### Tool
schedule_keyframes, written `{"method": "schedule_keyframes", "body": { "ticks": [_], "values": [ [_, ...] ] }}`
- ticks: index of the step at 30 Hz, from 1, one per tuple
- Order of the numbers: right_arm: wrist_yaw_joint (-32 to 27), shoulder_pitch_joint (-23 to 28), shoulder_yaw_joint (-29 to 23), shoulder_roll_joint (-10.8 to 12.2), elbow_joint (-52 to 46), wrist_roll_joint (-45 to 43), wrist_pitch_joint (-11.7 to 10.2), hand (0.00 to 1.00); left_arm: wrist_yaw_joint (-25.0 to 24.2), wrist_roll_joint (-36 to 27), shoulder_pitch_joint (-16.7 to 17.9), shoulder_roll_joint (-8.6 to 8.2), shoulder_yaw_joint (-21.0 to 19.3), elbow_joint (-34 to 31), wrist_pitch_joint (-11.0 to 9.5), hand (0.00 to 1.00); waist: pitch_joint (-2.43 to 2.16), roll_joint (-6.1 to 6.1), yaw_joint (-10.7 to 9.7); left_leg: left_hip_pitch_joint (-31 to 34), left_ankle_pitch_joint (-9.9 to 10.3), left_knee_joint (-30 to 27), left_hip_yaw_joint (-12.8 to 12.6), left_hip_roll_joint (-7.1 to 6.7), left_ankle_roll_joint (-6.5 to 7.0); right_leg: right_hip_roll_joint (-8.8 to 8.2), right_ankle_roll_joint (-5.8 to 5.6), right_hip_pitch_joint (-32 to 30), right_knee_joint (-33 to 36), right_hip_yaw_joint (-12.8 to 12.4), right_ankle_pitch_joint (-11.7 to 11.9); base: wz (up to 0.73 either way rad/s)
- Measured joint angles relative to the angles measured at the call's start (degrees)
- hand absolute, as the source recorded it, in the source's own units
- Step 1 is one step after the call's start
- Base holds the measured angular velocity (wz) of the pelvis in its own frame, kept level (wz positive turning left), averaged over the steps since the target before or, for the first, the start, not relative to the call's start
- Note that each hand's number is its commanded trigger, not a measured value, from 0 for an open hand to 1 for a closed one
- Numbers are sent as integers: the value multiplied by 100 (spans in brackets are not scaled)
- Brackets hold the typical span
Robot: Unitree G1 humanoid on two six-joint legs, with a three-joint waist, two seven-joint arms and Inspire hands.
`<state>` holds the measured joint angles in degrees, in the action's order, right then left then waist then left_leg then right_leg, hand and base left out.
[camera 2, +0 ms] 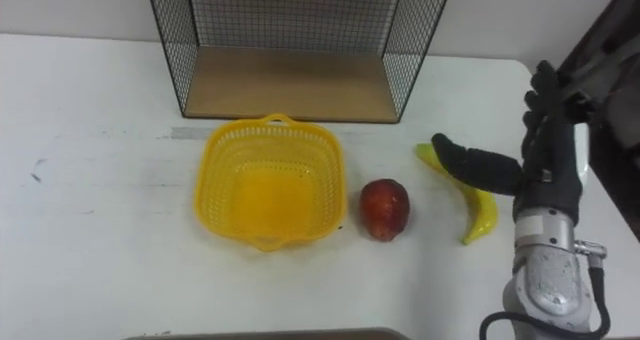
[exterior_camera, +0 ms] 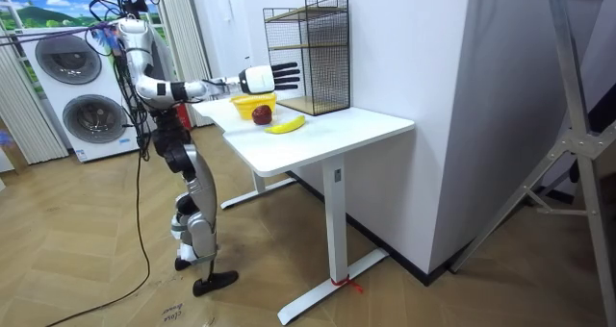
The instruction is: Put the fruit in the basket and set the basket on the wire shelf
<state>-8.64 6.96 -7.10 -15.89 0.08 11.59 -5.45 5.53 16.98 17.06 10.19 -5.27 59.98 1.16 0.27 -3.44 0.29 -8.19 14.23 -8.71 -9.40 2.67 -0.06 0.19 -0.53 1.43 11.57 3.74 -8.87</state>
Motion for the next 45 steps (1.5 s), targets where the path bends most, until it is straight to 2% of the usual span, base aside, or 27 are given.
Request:
{"method": "schedule_keyframes", "body": {
  "ticks": [5,10,15,20,25,45],
  "values": [
    [333,0,139,-12,0,-62,59,0,0,2,-7,-1,1,-7,52,0,-23,55,-16,-10,0,-5,14,3,0,-3,1,29,-4,46,0,5],
    [637,1,138,-15,1,-195,178,0,-5,2,-4,-5,0,-36,142,0,-26,52,-18,-14,0,-4,36,6,0,-8,8,54,-12,90,5,3],
    [867,11,141,-16,158,-328,196,0,-12,5,-5,-1,76,-43,146,0,-30,46,-22,-12,0,-9,65,7,0,-9,10,58,-4,111,6,0],
    [1060,110,189,-16,197,-514,196,0,-126,6,-41,6,109,-47,135,0,-30,27,-1,-9,0,-39,78,8,0,-13,10,69,-3,125,6,1],
    [1246,139,436,-18,415,-530,194,0,-132,6,-98,54,113,-45,124,0,-26,-42,10,-6,0,-54,76,5,0,-17,13,70,3,123,8,0],
    [1688,141,892,-18,845,-950,184,0,-83,5,-264,101,216,-11,3,0,-6,-5,30,5,1,-48,80,8,-1,-9,19,61,4,116,12,0]
  ]
}}
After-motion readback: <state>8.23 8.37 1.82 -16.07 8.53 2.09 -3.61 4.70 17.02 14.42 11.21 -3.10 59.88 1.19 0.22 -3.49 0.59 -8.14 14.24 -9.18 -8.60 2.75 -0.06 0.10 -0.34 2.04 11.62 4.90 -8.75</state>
